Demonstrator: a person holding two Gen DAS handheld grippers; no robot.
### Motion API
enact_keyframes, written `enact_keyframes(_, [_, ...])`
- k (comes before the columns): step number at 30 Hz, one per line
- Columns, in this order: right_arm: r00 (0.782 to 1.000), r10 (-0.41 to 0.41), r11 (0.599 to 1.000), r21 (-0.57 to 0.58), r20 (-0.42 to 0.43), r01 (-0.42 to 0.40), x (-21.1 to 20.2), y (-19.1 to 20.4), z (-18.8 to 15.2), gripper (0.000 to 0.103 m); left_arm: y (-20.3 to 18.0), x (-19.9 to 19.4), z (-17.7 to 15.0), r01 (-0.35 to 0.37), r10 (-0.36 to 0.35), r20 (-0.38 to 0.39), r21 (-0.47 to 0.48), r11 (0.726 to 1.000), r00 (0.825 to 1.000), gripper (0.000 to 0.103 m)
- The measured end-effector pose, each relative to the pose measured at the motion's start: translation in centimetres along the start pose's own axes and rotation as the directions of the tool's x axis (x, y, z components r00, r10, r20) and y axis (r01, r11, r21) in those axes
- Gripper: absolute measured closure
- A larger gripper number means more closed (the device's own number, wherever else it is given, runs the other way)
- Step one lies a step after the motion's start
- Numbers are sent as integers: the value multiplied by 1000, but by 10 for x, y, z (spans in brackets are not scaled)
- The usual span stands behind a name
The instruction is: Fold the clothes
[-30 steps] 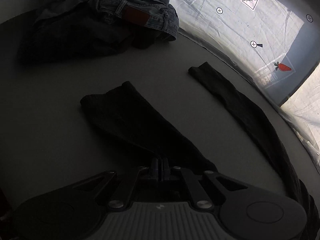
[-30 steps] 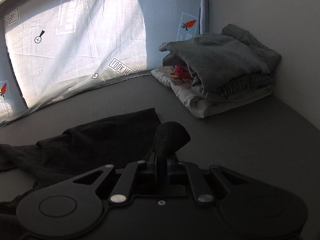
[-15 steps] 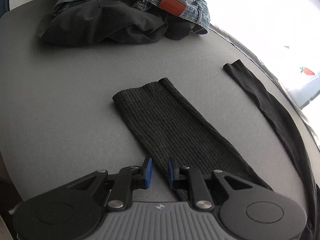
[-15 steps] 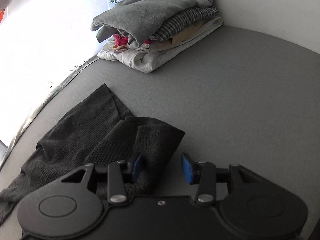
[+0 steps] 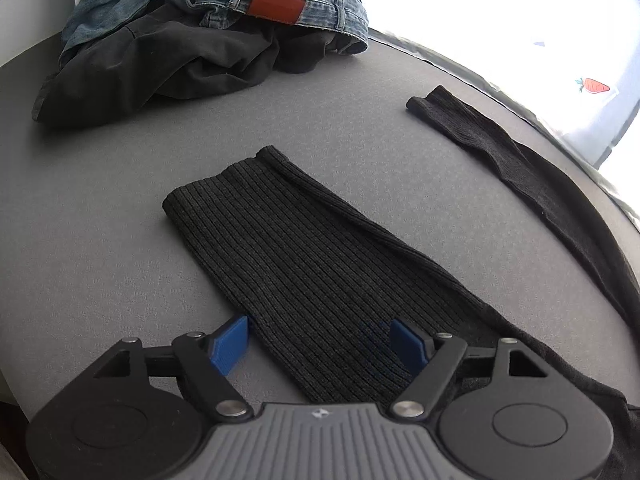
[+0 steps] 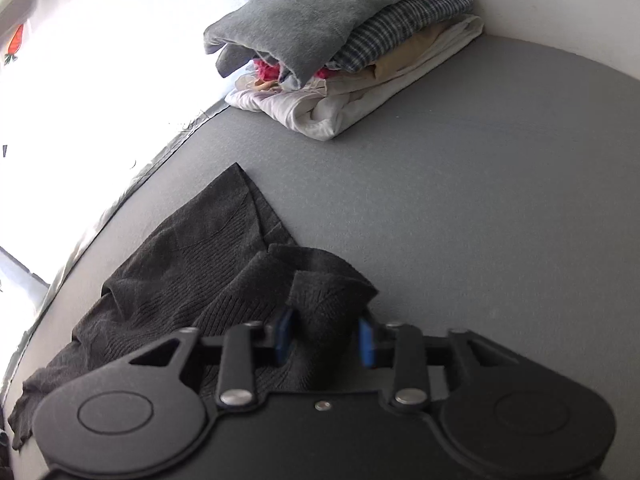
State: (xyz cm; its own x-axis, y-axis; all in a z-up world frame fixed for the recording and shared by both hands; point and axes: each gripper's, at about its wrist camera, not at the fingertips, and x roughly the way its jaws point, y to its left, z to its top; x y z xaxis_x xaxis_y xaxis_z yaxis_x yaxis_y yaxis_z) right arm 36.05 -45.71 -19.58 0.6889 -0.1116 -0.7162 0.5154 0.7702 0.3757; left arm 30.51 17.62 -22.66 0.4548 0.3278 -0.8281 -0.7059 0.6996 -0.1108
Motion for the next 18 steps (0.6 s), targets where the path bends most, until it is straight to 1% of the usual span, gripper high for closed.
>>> enact_keyframes(2, [996, 37, 999, -13, 85, -36, -18, 1, 8, 94, -6, 2, 0, -16, 16, -1, 14, 1000, 1000, 18])
enact_keyframes(3, [994, 32, 1000, -2, 108, -32, -26, 0, 13, 94, -9, 4, 0, -24, 24, 0, 28, 999, 1000, 15])
enact_keyframes(5, [993, -15, 1000, 4, 116, 15, -30, -4, 18, 94, -13, 7, -1, -37, 36, 3, 48, 998, 999, 10])
enact_keyframes(7, [992, -117, 990, -76, 53, 121, -12, -5, 20, 93, -18, 10, -2, -48, 48, 7, 65, 997, 999, 3])
enact_keyframes(9, [984, -177, 971, -164, 4, 175, 2, -2, 18, 90, -22, 14, -3, -60, 59, 10, 82, 995, 998, 0])
enact_keyframes(10, [978, -204, 959, -194, 34, 207, 2, 3, 18, 83, -24, 15, -3, -64, 64, 11, 84, 994, 998, 0])
enact_keyframes(11, [971, -230, 945, -222, 66, 239, 1, 9, 17, 72, -24, 15, -3, -69, 68, 11, 80, 994, 998, 0])
enact_keyframes(13, [949, -282, 910, -275, 141, 311, 1, 20, 20, 63, -25, 16, -2, -76, 75, 12, 76, 994, 997, 0])
enact_keyframes(15, [939, -285, 881, -333, 191, 335, 4, 31, 30, 63, -26, 15, -2, -79, 78, 15, 75, 994, 997, 0])
enact_keyframes(17, [948, -240, 879, -369, 207, 303, 9, 41, 41, 61, -27, 15, -2, -83, 82, 15, 72, 994, 997, 0])
enact_keyframes(18, [961, -206, 888, -378, 183, 262, 15, 45, 48, 60, -27, 15, -1, -85, 84, 13, 72, 994, 996, 0])
